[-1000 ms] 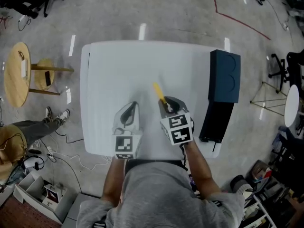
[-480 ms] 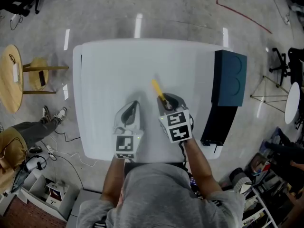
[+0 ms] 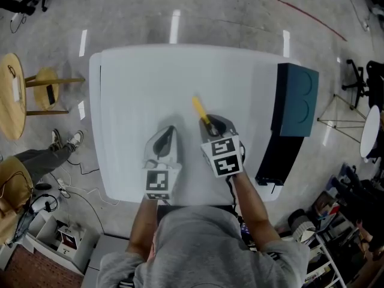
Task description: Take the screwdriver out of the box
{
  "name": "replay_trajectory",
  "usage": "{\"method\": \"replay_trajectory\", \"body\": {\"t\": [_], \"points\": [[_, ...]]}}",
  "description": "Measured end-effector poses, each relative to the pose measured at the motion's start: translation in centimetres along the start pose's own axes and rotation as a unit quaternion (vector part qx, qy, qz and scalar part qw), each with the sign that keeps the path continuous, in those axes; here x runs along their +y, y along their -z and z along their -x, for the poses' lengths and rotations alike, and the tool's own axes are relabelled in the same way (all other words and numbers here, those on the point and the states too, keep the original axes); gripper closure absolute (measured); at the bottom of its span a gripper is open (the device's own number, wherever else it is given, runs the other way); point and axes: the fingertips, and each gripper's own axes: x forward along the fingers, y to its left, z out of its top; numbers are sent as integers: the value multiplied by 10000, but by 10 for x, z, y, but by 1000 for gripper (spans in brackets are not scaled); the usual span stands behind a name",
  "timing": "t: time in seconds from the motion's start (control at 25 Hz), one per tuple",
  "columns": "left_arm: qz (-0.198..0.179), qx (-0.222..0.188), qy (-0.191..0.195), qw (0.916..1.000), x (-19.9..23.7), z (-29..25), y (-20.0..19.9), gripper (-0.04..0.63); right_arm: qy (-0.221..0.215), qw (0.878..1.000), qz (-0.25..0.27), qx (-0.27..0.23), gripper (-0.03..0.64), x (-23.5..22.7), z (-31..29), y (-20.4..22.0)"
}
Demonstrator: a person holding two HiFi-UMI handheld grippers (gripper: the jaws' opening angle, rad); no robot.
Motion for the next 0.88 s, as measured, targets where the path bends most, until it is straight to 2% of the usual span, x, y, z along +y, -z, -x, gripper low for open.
{"method": "replay_trajectory", "body": {"t": [0.64,0.88], "points": [[54,-84,-120,9999,2,17,5,583,95,9999,-98,66,529,0,-10,8],[25,-199,-199,9996,0,31,1,583,120,9996,-59,-263,488,3,1,6]]}}
